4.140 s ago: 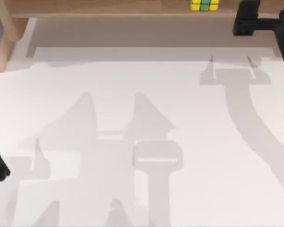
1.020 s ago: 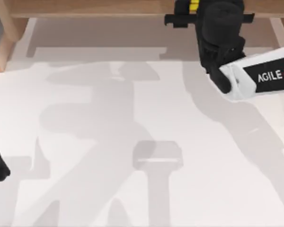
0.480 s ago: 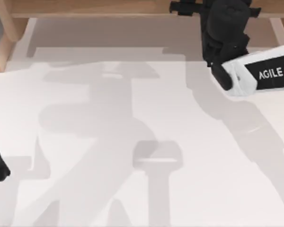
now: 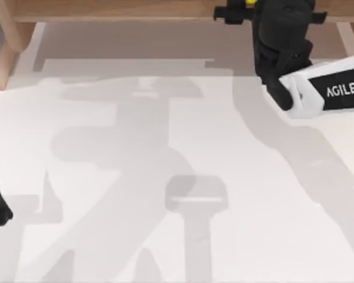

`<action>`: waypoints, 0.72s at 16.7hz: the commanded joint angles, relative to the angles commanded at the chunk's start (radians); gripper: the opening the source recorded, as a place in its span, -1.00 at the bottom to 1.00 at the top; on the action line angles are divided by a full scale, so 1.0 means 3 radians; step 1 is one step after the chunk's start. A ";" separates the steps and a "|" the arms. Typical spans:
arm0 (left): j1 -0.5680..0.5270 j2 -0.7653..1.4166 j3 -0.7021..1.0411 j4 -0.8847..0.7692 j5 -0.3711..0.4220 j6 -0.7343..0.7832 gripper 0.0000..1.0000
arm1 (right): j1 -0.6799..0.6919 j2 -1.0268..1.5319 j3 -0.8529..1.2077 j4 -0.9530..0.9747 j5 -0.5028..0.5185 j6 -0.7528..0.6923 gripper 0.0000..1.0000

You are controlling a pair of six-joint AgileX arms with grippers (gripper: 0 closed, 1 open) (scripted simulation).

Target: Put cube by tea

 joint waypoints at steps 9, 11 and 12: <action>0.0000 0.0000 0.0000 0.0000 0.0000 0.0000 1.00 | 0.0043 -0.0064 -0.0011 -0.0167 -0.0123 -0.0039 -1.00; 0.0000 0.0000 0.0000 0.0000 0.0000 0.0000 1.00 | 0.0038 -0.0143 0.0020 -0.0235 -0.0229 0.0027 -1.00; 0.0000 0.0000 0.0000 0.0000 0.0000 0.0000 1.00 | 0.0042 -0.0196 0.0041 -0.0296 -0.0311 0.0075 -1.00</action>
